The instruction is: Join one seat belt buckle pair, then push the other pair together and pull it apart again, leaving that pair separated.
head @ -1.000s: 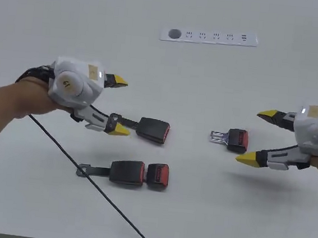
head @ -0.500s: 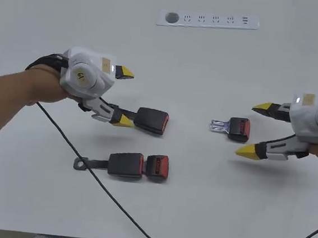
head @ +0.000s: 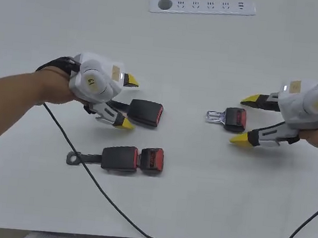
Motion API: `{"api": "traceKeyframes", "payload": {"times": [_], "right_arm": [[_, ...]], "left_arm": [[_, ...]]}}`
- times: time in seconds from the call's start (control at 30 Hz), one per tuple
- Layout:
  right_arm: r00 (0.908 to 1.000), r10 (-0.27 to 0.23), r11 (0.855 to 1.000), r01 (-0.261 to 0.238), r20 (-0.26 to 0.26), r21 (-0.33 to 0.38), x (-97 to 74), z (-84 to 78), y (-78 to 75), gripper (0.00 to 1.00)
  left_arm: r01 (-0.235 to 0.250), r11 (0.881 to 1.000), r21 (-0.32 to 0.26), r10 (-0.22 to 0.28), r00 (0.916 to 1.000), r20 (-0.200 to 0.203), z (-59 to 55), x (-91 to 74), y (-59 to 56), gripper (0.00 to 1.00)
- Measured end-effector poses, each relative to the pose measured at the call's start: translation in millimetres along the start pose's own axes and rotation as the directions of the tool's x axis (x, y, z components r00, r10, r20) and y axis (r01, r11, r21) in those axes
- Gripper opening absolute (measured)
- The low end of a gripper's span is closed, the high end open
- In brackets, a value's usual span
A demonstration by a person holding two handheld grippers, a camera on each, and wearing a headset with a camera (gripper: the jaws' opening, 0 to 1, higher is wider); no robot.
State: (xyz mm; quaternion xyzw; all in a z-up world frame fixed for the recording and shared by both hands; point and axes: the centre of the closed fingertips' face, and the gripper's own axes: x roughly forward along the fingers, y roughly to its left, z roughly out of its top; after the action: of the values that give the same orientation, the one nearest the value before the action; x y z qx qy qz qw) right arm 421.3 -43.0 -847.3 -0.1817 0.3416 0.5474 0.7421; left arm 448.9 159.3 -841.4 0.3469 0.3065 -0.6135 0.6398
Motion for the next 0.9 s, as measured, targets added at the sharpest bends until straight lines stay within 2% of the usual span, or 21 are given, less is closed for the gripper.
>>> {"api": "traceKeyframes", "payload": {"times": [0.17, 0.23, 0.37, 0.5, 0.57, 0.67, 0.9], "right_arm": [[0.9998, 0.013, 1.000, -0.013, 0.013, -0.019, 2.9, 0.8, 2.3, 0.59], [0.9996, 0.024, 0.999, -0.023, 0.018, -0.026, 4.5, 1.3, 5.9, 0.54], [0.9995, 0.012, 0.999, -0.011, 0.030, -0.036, 5.2, 1.9, 7.6, 0.52], [0.9997, 0.010, 0.999, -0.009, 0.024, -0.053, 5.1, 2.6, 7.6, 0.49], [0.9997, 0.005, 0.998, -0.004, 0.024, -0.057, 5.2, 2.9, 6.4, 0.46], [0.9995, -0.007, 0.998, 0.009, 0.031, -0.069, 4.6, 3.5, 3.2, 0.41], [0.9989, 0.000, 0.996, 0.004, 0.047, -0.085, 5.7, 5.8, 3.7, 0.37]], "left_arm": [[0.023, 1.000, 0.015, -0.023, 0.9997, -0.013, -1.6, 5.0, -5.6, 0.60], [0.027, 1.000, 0.013, -0.027, 0.9996, -0.002, 0.8, 5.1, -5.9, 0.58], [0.045, 0.999, 0.009, -0.045, 0.9990, 0.001, 2.6, 6.5, -9.0, 0.56], [0.069, 0.997, 0.023, -0.069, 0.9976, 0.002, 5.9, 7.9, -14.7, 0.49], [0.080, 0.997, 0.009, -0.080, 0.9968, 0.004, 6.5, 8.5, -16.9, 0.46], [0.078, 0.997, -0.001, -0.078, 0.9969, 0.008, 7.7, 8.9, -17.2, 0.45], [0.056, 0.998, -0.043, -0.054, 0.9978, 0.038, 9.8, 9.8, -16.9, 0.42]]}}
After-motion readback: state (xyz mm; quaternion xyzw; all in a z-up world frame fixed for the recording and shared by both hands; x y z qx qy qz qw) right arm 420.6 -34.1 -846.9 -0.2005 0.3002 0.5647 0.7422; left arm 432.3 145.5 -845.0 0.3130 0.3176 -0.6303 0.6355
